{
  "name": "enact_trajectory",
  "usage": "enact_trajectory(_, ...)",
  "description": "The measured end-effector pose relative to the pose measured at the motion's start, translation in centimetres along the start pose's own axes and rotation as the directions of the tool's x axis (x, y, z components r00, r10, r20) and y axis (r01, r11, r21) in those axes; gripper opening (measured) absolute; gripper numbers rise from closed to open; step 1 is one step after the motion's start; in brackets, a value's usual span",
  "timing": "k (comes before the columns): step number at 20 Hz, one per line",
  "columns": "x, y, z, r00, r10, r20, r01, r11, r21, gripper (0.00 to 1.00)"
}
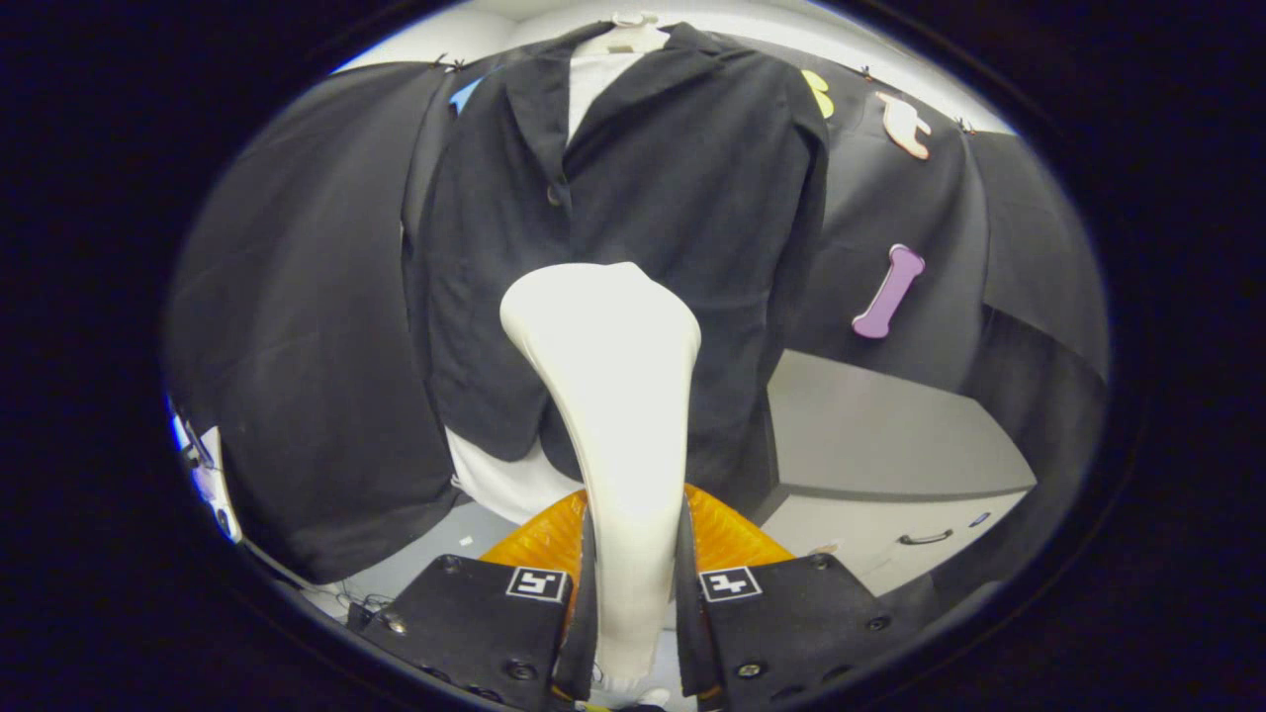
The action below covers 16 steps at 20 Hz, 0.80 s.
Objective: Iron the clothes twice with a garment steamer, once on the left side and once on the right side.
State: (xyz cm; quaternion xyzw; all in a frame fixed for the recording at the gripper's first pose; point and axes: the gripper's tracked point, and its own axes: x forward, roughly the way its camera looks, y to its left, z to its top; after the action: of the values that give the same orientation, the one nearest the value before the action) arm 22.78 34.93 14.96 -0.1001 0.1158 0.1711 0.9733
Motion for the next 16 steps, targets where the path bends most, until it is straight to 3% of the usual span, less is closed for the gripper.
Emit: enact_trajectory(16, -4.0, 7.3, 23.2, 0.955, 0.067, 0.288, -0.062, 0.998, -0.027, 0.35)
